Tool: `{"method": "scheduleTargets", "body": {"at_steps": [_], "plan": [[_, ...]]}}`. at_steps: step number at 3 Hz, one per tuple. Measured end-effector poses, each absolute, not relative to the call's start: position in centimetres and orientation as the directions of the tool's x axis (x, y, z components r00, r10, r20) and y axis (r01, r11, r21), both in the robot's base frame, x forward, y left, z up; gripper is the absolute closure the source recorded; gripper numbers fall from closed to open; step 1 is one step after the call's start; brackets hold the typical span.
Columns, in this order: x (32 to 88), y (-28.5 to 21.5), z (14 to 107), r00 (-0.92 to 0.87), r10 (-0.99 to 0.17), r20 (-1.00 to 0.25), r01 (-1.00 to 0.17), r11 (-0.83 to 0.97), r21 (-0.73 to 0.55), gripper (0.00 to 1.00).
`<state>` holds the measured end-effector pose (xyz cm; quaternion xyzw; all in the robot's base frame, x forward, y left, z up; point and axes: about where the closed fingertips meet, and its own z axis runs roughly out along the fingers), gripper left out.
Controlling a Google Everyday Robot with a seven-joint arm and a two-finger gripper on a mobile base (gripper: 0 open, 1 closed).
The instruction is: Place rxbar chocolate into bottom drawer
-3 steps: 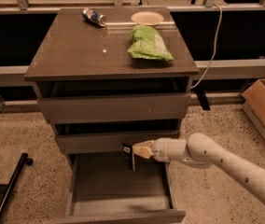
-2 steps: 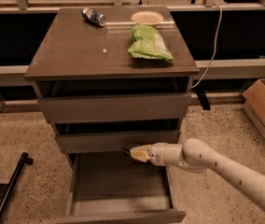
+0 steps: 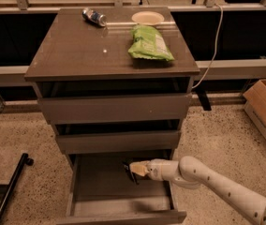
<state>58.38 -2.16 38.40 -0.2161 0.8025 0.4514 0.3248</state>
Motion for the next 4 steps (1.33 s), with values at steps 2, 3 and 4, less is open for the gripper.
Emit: {"method": "scheduleTargets", "body": {"at_steps": [2,3,4], "plan": [[55.7,-2.5,25.9,-0.819,0.048,-0.572,-0.452,0.560,0.694,1.00],[55.4,-2.9,22.2,-0.845,0.071,-0.530,-0.393,0.590,0.706,1.00],[55.5,-3.4,18.4,-0.876,0.082,-0.476,-0.328,0.622,0.711,0.73]]}}
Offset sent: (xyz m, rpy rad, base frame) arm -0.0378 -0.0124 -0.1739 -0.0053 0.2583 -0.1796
